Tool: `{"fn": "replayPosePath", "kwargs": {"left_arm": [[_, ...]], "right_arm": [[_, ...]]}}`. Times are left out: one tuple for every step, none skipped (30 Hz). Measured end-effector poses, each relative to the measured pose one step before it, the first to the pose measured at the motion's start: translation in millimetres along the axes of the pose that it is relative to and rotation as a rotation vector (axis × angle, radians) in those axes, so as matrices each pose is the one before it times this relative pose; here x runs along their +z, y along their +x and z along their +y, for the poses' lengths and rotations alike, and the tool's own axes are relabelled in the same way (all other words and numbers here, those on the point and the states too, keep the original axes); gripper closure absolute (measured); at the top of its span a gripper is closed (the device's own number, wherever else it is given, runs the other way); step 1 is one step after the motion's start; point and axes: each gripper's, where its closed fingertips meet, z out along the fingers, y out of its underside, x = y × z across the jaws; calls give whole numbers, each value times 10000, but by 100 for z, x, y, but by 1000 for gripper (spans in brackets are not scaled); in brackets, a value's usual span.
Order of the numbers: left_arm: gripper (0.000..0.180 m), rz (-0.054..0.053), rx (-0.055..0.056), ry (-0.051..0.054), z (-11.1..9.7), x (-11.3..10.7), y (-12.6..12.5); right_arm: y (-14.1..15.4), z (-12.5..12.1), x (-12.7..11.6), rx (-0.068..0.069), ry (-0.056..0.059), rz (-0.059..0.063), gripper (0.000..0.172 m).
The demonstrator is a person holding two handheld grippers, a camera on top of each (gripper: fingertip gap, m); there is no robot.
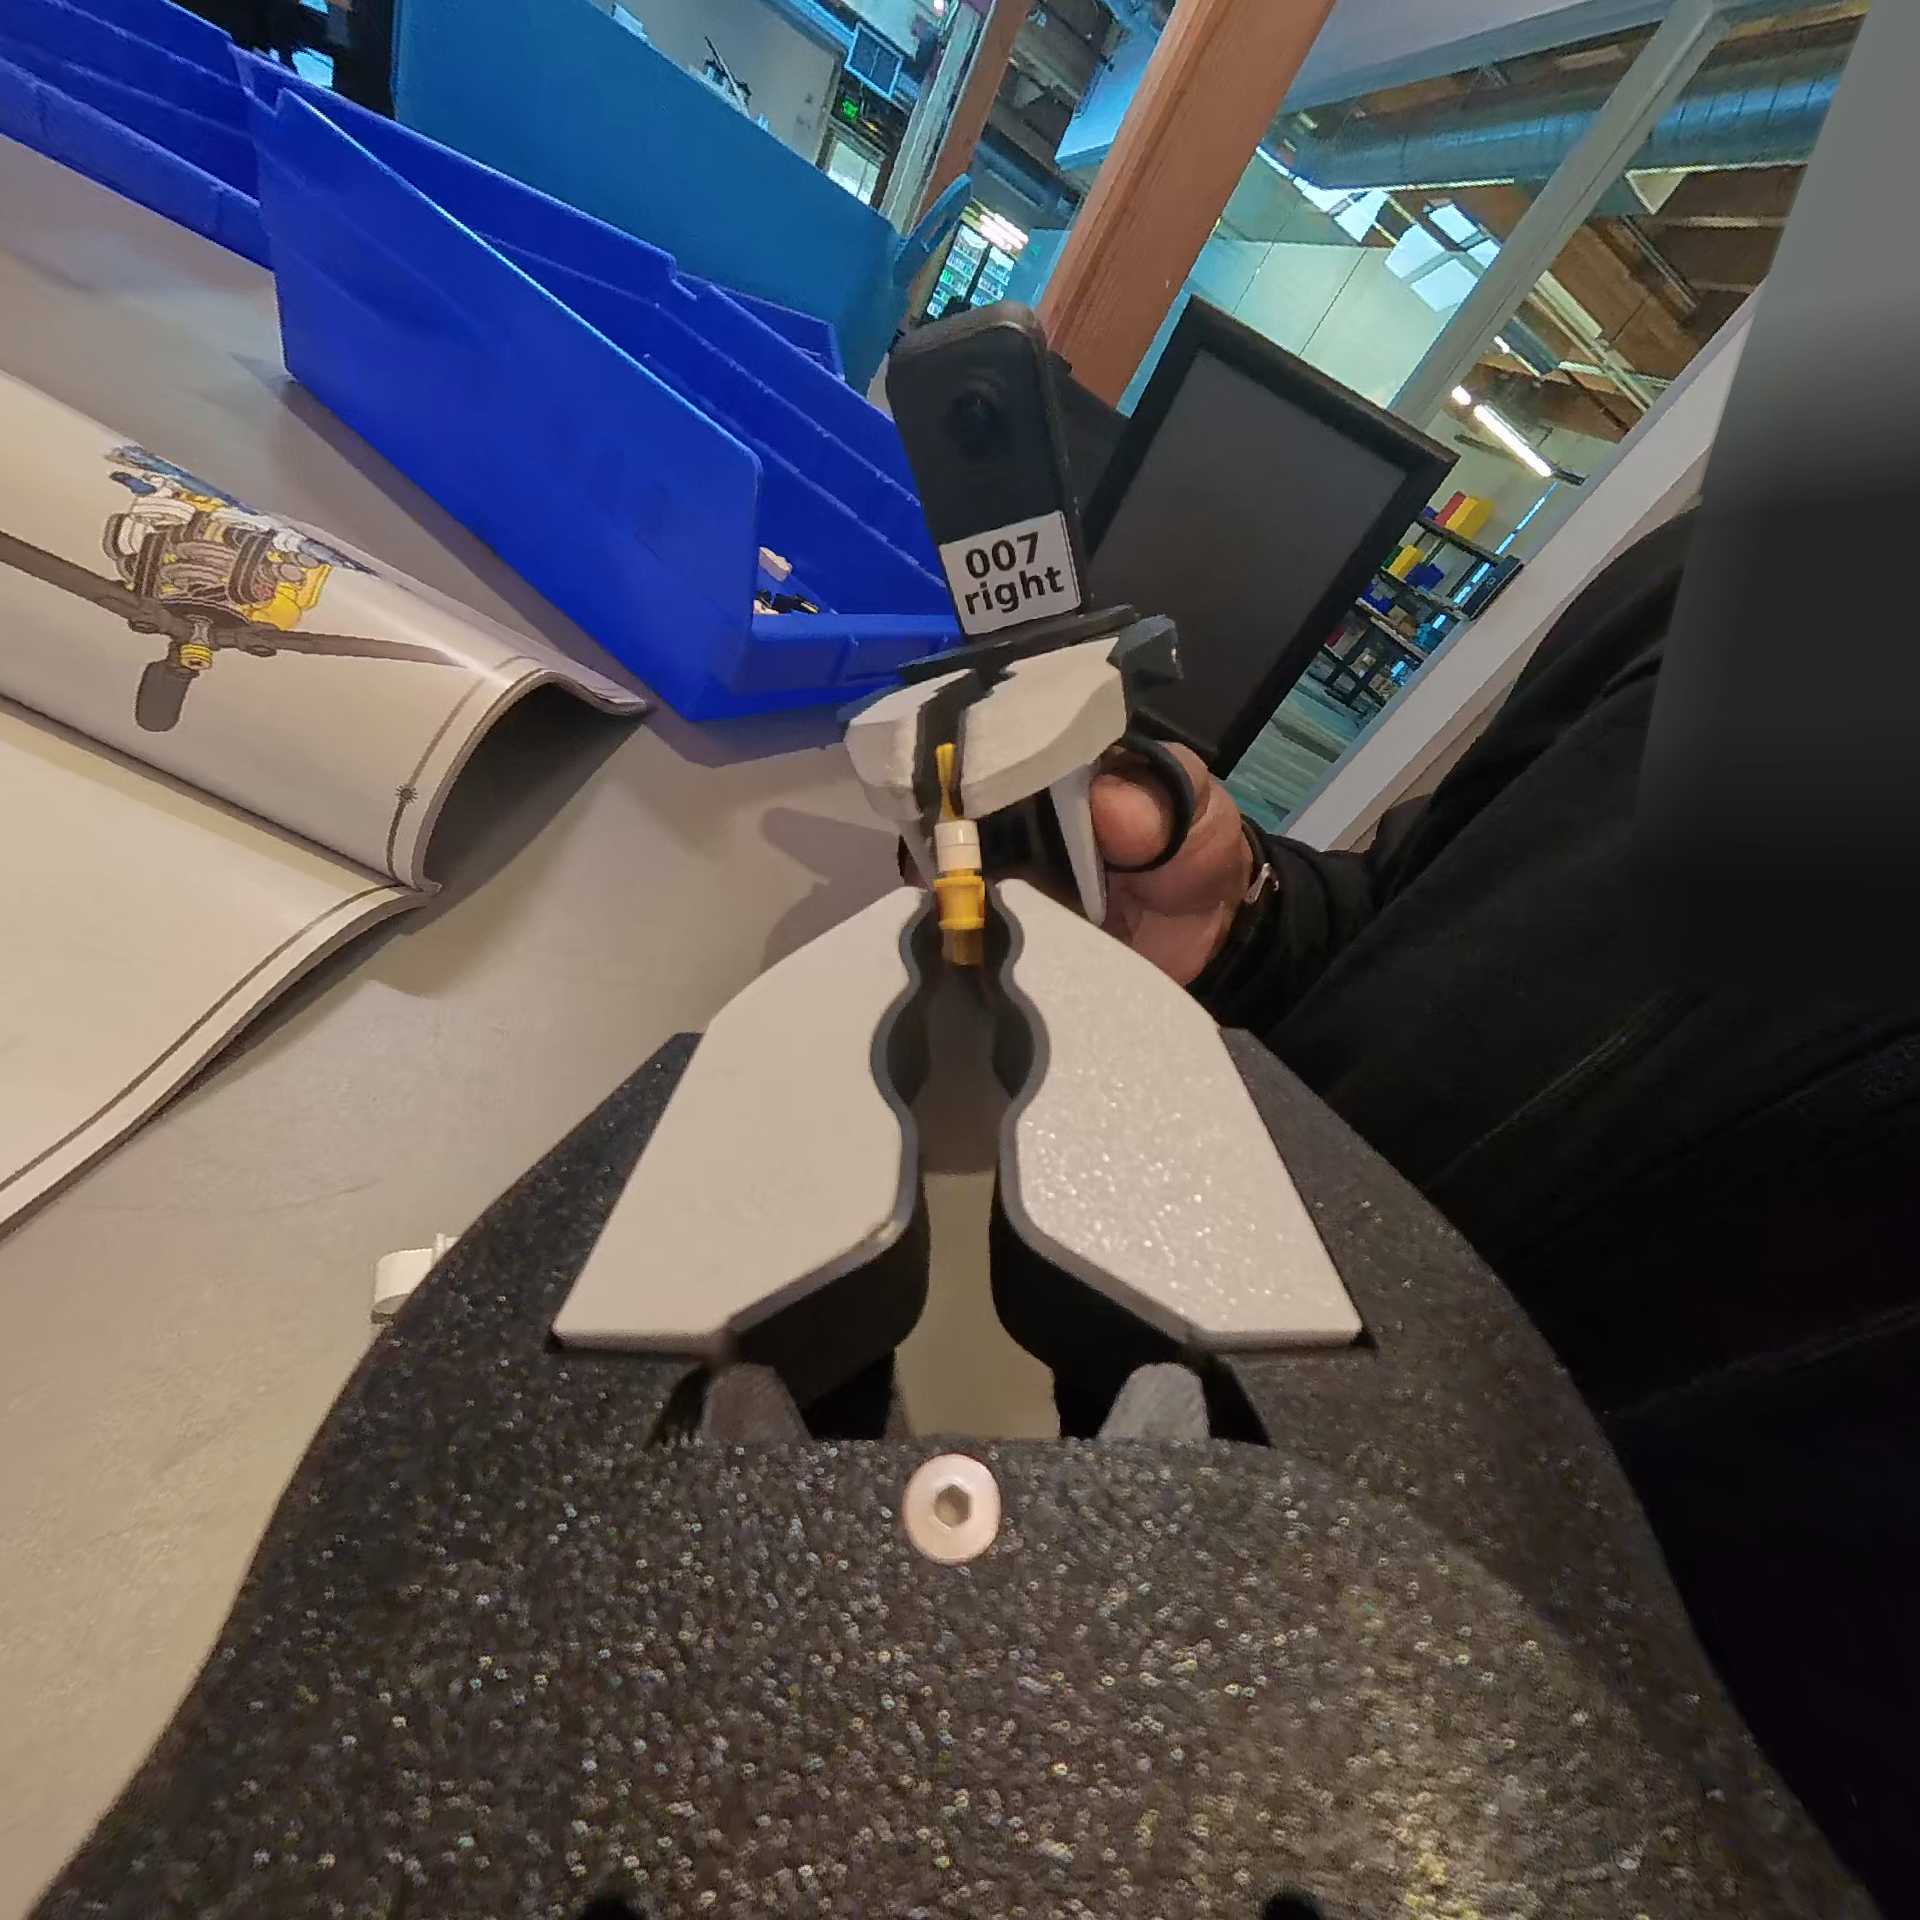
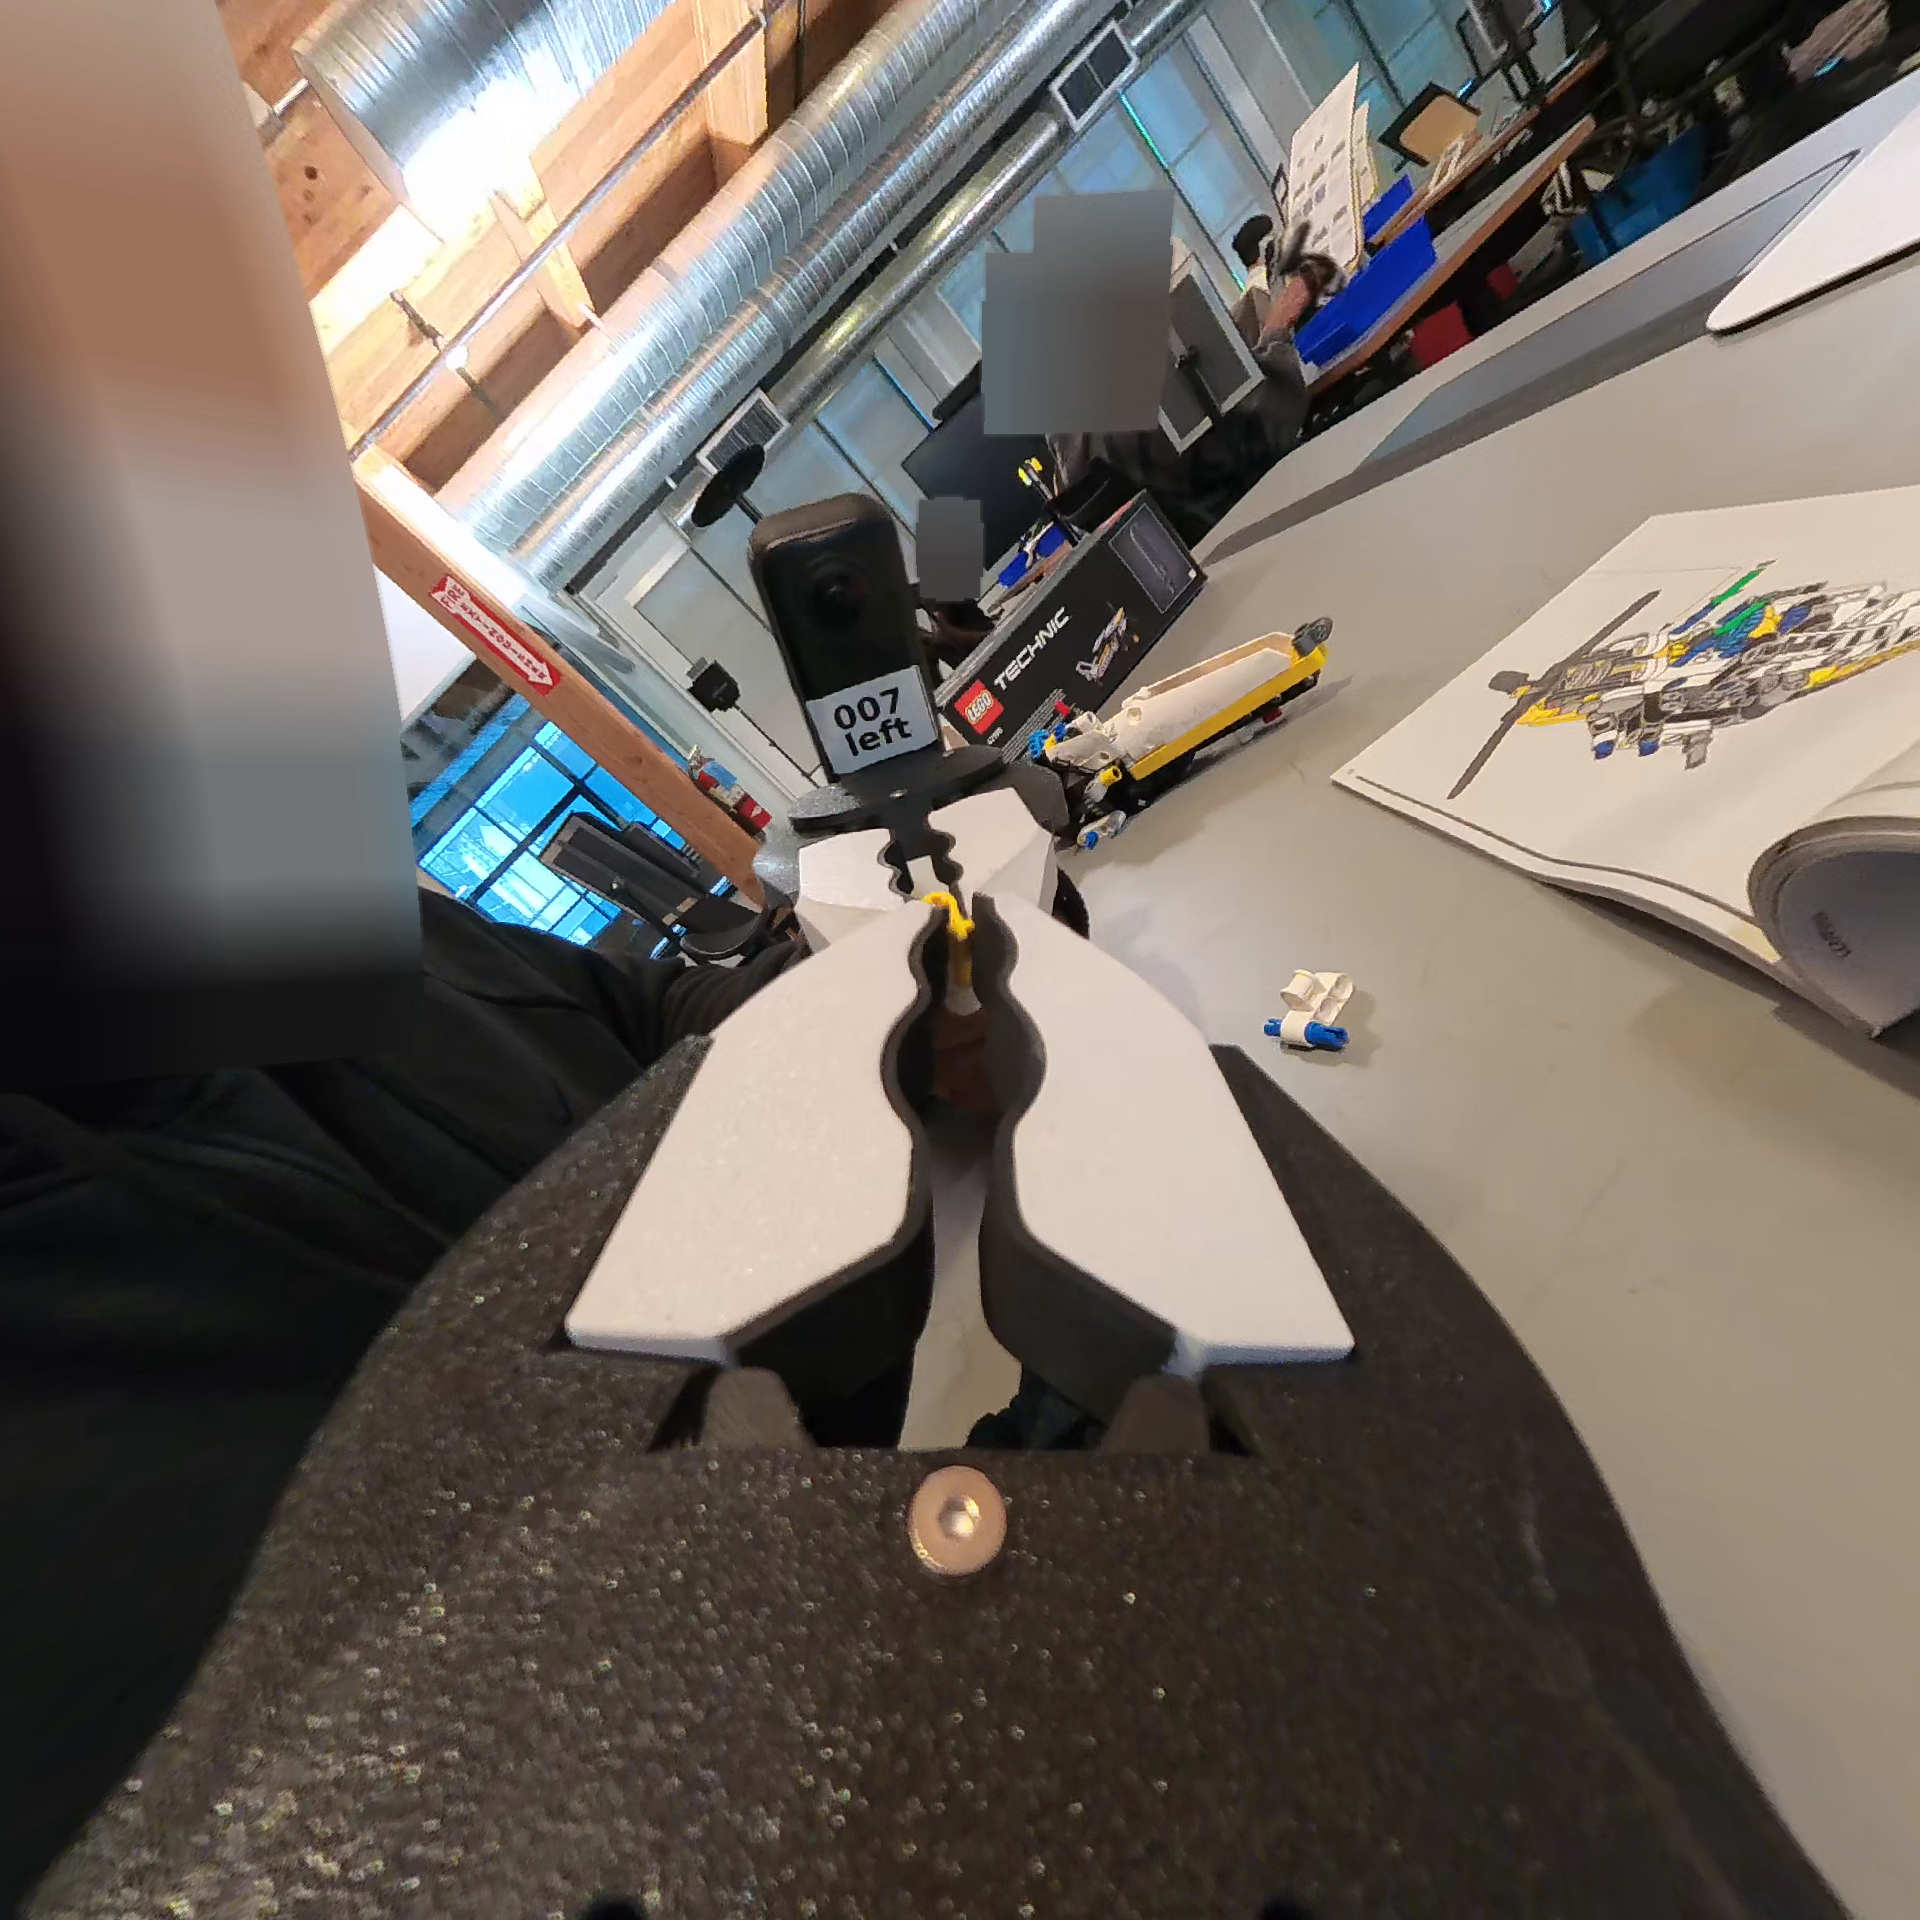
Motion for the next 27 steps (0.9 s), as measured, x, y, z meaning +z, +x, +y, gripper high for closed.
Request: {"fn": "replayPosePath", "kwargs": {"left_arm": [[171,50,-36,6,-13,-39,31],[171,55,-21,0,4,-50,64],[171,32,35,4,16,-22,72],[171,3,53,-21,42,24,43],[171,4,16,-73,111,14,36],[171,-31,12,-19,61,-22,-4],[171,19,30,16,4,-42,60],[171,-14,-2,13,-4,-46,-2],[171,12,10,32,-39,-41,21],[171,19,31,29,-29,-34,51],[171,28,50,-7,32,-15,85],[171,20,45,-45,74,15,77],[171,21,48,-34,60,23,77],[171,11,49,-29,47,47,55],[171,-11,44,8,-1,16,19],[171,-23,-7,-13,33,-15,-40],[171,-20,-16,36,-50,-47,-37],[171,-6,11,-11,24,22,9],[171,-32,30,-23,37,36,-15],[171,-29,17,-35,58,-1,-19],[171,-59,-1,-88,135,17,-85],[171,-25,25,-8,17,-4,9],[171,-25,62,7,6,30,31],[171,-18,25,17,-29,19,16],[171,39,-40,26,-49,-6,17],[171,36,-13,33,-65,-23,22],[171,17,17,4,0,-10,40]], "right_arm": [[-63,43,35,-12,-27,-45,168],[-148,60,36,91,-61,-180,168],[-200,38,-11,244,-85,-337,167],[-160,-52,-87,291,-41,-349,167],[-103,-114,-150,202,7,-243,163],[-61,-28,-111,32,-56,-98,160],[4,129,-8,-133,-146,49,158],[63,289,100,-211,-238,139,156],[49,333,163,-162,-256,115,153],[105,268,154,-45,-199,93,150],[109,199,143,8,-149,67,148],[29,114,111,-22,-96,19,149],[41,123,108,-46,-95,37,150],[24,233,168,-53,-177,39,153],[-46,257,200,-77,-186,8,153],[-7,59,80,-94,-48,39,154],[55,-88,-54,-60,32,41,157],[47,-50,-50,-1,25,11,158],[24,-10,-10,-18,8,21,160],[1,5,-25,-76,8,55,164],[-13,28,-17,-104,-2,73,164],[-33,-2,-26,-107,32,71,164],[-46,-62,-32,-89,85,58,164],[-38,-97,-32,-62,117,64,164],[-38,-109,-7,-56,123,64,165],[-63,-81,4,-30,95,39,165],[-59,-41,-6,4,44,-2,165]]}}
